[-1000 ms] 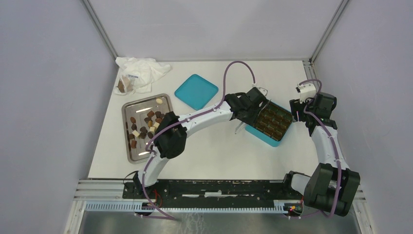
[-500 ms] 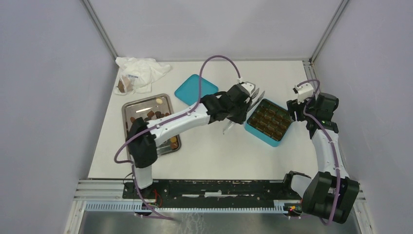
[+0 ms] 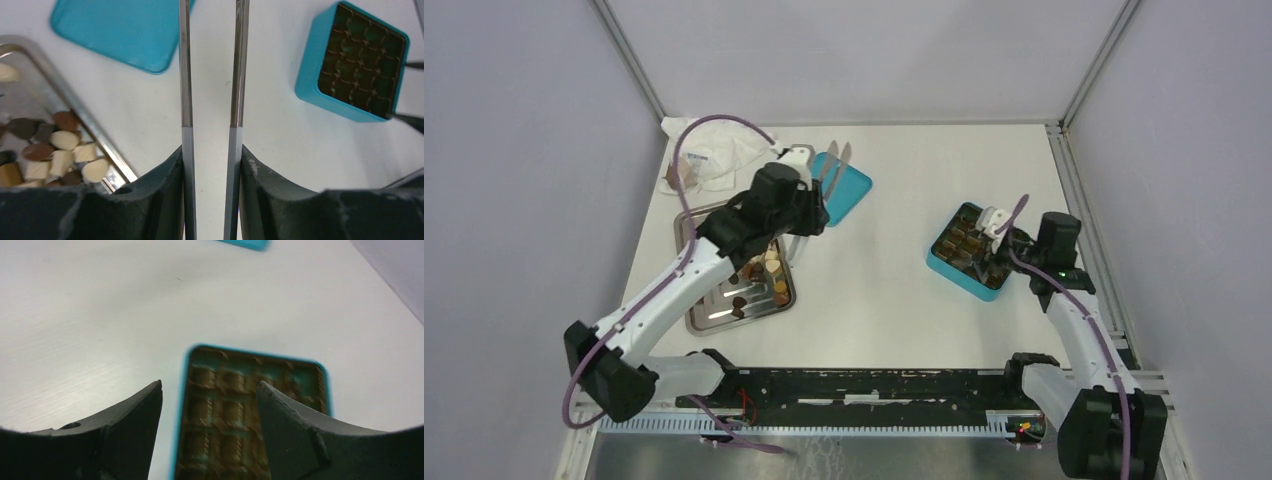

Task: Pack the chocolate
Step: Place the fake chocolate in the packing box, then move the plate to the center of the board.

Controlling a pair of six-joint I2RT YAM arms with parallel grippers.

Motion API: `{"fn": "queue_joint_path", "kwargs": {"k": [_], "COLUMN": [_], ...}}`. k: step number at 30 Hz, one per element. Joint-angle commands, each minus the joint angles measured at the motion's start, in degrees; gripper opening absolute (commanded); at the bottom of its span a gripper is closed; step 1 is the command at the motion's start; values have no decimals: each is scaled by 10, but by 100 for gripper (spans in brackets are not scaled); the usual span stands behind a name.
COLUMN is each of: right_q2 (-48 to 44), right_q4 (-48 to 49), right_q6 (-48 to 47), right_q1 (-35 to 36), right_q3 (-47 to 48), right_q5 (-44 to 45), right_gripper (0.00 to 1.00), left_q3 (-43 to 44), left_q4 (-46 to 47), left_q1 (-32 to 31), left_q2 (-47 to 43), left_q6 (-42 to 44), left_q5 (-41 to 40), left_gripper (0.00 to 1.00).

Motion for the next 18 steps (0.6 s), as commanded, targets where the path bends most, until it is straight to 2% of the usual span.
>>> {"fn": "queue_joint_path", "kwargs": {"k": [1, 5, 8, 10, 15, 18], "right_q2": [28, 97, 177, 239, 385, 459], "right_q4": [31, 64, 42, 45, 120, 166], "right_q6": [-51, 4, 19, 66, 242, 350], "right_q1": [149, 296, 417, 473, 562, 591], "right_q3": [0, 42, 113, 162, 255, 311], "right_q5": [-21, 59, 143, 182, 256, 281], "right_gripper": [74, 74, 73, 73, 72, 72], "left_q3": [-37, -63, -84, -102, -139, -163], "left_q4": [21, 18, 32, 49, 72, 78], "left_q1": [61, 101, 120, 129, 171, 191], "left_q2": [-94, -140, -155, -163, -186, -209], "left_q6": [36, 61, 78, 85, 99, 108], "left_q5": [-11, -40, -62, -84, -106, -136], "left_gripper": [44, 45, 45, 45, 45, 45]}}
